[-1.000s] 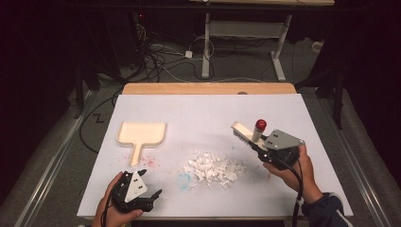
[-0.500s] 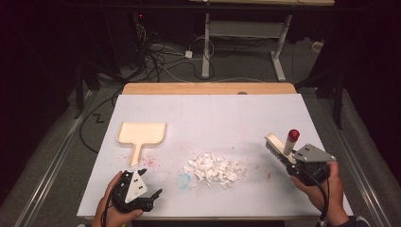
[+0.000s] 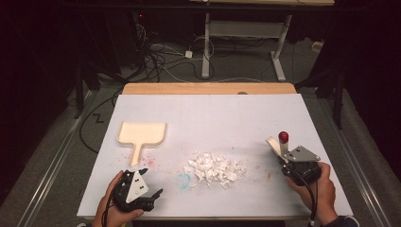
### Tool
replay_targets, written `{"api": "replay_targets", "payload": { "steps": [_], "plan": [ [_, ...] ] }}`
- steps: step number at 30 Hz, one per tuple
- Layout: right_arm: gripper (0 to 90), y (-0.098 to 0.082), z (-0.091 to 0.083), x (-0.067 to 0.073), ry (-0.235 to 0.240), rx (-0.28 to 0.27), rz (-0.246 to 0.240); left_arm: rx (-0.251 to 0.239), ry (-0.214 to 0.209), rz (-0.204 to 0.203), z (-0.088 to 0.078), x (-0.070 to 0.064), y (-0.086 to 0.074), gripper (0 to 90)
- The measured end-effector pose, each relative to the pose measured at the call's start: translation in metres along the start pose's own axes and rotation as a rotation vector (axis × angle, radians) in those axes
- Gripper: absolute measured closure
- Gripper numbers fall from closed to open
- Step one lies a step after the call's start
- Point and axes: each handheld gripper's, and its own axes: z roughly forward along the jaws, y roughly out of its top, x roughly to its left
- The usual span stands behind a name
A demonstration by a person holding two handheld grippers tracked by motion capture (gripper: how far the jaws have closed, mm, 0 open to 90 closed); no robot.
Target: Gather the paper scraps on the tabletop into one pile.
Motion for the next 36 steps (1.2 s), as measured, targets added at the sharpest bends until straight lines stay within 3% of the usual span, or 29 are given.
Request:
{"api": "replay_targets", "payload": {
  "steps": [5, 17, 21, 27, 32, 36],
  "plan": [
    [68.3, 0.002, 0.002, 0.004, 0.011, 0.006, -0.013, -0.001, -0.002, 0.003, 0.0, 0.0, 0.0, 17.7],
    [67.9, 0.003, 0.003, 0.013, 0.046, 0.009, 0.013, 0.001, -0.009, 0.005, 0.0, 0.0, 0.0, 17.7],
    [68.0, 0.007, 0.0, 0.018, 0.096, -0.015, 0.034, -0.008, -0.01, 0.003, -0.001, 0.0, 0.0, 17.7],
    [67.9, 0.02, 0.003, 0.038, 0.175, -0.051, 0.082, -0.006, -0.016, 0.01, 0.0, -0.002, 0.001, 17.7],
    [67.9, 0.04, 0.007, 0.059, 0.267, -0.088, 0.16, -0.007, -0.02, 0.007, 0.0, -0.001, 0.001, 17.7],
    [67.8, 0.055, 0.014, 0.084, 0.289, -0.108, 0.153, -0.011, -0.021, 0.009, 0.0, -0.001, 0.001, 17.7]
  ]
}}
